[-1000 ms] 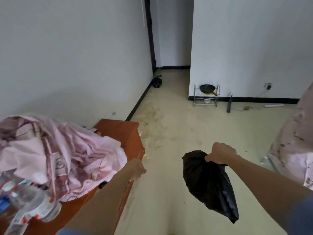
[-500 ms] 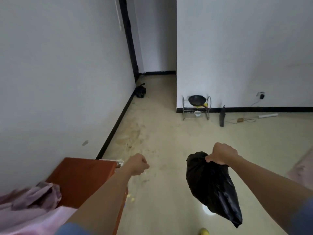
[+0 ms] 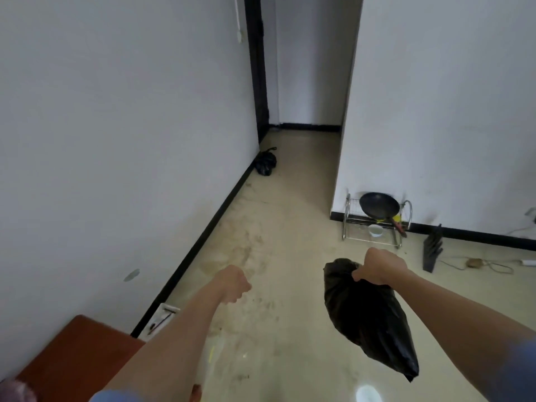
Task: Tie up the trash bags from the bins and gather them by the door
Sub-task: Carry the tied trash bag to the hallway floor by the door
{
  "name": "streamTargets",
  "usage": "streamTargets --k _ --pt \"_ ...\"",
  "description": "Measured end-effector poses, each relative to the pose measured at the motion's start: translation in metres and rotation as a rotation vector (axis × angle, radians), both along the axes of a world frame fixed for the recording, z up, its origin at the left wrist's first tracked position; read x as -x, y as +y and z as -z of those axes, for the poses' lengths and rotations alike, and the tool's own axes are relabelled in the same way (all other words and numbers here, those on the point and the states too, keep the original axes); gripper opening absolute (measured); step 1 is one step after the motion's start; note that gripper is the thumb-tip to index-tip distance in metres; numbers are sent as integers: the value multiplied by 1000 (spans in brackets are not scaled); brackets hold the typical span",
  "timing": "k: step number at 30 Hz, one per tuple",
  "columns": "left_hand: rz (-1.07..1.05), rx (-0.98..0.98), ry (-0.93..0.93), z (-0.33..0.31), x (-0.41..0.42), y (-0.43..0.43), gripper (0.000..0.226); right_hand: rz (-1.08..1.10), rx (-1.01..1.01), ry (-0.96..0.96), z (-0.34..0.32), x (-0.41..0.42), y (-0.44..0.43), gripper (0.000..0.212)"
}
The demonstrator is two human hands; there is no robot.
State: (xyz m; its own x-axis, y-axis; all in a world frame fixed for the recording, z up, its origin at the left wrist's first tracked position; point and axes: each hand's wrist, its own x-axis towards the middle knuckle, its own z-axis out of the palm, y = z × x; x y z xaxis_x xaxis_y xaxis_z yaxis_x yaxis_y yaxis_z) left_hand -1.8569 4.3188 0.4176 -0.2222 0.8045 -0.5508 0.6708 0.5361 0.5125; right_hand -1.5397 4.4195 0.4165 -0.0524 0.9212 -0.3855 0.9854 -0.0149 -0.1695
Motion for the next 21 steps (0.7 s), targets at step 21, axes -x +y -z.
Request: streamTargets --k 21 --pt "133 -3 38 29 138 597 18 -7 109 -63 25 139 555 52"
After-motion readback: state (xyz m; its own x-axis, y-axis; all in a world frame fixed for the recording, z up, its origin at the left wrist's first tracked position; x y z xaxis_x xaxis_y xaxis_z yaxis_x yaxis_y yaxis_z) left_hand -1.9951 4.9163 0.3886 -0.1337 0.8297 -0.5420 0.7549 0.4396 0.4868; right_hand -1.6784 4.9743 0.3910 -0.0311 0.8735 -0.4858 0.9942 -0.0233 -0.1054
